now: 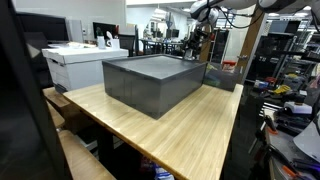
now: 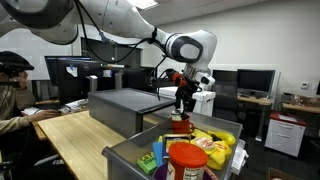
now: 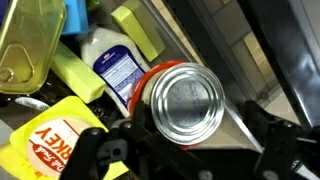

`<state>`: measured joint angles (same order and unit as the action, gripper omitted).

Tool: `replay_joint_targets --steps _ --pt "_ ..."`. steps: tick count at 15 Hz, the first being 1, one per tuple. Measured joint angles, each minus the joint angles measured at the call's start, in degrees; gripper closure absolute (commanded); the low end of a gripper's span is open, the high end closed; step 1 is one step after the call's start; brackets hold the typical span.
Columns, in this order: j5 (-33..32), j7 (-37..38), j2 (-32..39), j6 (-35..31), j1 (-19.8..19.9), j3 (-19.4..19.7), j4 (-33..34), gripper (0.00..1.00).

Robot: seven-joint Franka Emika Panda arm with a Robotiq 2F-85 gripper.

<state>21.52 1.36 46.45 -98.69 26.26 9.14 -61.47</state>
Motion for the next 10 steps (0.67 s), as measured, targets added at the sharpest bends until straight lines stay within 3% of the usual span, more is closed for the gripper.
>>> replay_joint_targets --steps 3,4,6,10 --pt "0.0 0.3 1.3 0.5 0.1 0.1 1.7 0.03" --pt "0.0 0.3 1.6 0.5 0.1 0.1 2.1 0.26" --pt "0.0 0.3 2.1 0.7 0.1 0.1 2.7 0.29" --pt "0.0 0.3 2.6 0.9 0.1 0.1 3.8 0.48"
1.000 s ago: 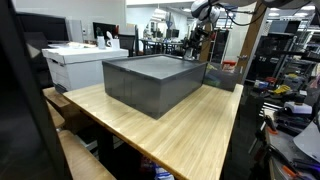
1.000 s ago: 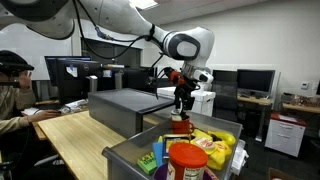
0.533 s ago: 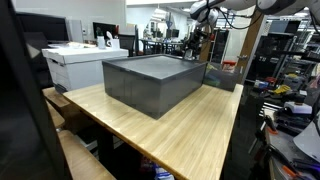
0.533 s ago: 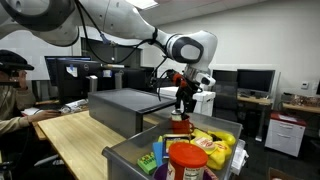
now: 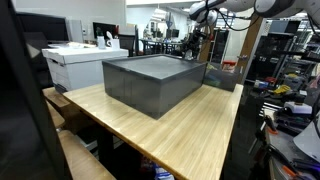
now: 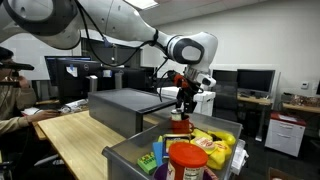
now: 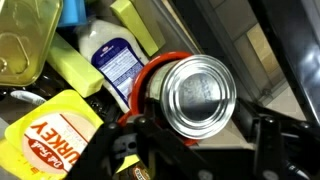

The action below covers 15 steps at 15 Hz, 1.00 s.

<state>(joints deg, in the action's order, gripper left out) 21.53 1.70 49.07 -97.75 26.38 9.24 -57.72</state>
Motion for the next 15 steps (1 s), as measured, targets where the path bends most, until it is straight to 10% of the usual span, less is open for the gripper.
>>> replay_joint_targets --steps 15 --pt "0.0 -0.9 -3.2 -2.4 0.2 -0.1 -4.3 0.49"
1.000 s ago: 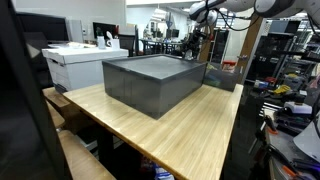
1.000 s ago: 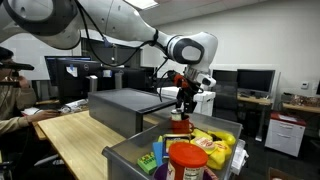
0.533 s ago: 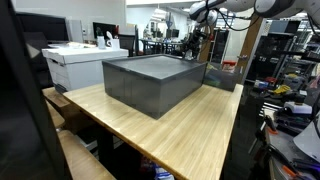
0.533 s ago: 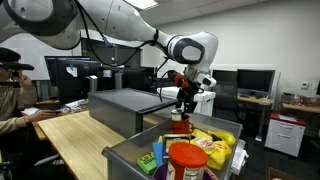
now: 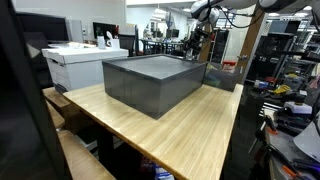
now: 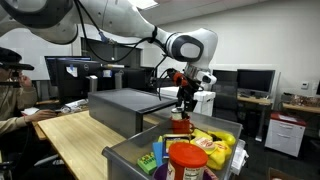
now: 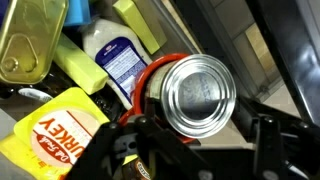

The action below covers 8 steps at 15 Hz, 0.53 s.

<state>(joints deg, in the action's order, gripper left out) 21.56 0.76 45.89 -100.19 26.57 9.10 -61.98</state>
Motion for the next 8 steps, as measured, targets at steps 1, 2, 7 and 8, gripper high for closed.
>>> replay_joint_targets --steps 1,2,7,8 --pt "0.0 -0.2 -0.7 -0.5 0.0 0.0 -1.0 0.49" --pt "0.0 -0.3 -1.7 -1.1 0.0 0.0 -2.3 0.49" --pt "0.0 -0.7 -6.8 -5.4 -0.5 0.0 -9.3 0.49" --pt "0.0 -0.7 -7.4 -5.8 -0.6 0.0 -10.0 0.49"
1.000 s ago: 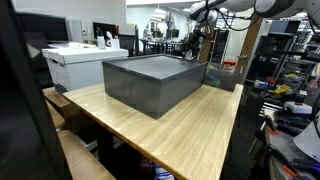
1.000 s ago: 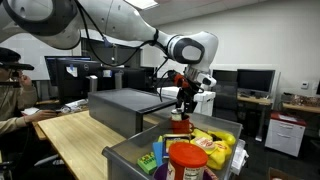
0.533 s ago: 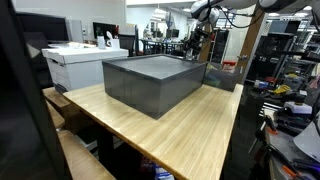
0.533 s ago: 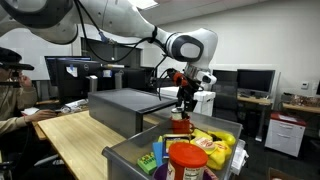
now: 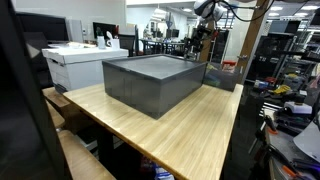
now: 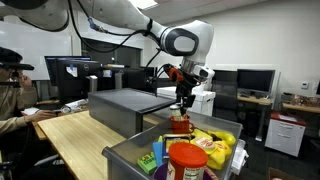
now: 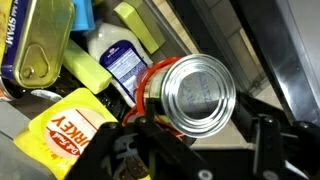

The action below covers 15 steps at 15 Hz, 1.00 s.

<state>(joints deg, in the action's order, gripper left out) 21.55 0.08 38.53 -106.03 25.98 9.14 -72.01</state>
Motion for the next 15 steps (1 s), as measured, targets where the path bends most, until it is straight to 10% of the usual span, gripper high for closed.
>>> replay_joint_targets --steps 15 --pt "-1.4 0.0 -16.4 -10.2 -1.7 1.6 -17.2 0.49"
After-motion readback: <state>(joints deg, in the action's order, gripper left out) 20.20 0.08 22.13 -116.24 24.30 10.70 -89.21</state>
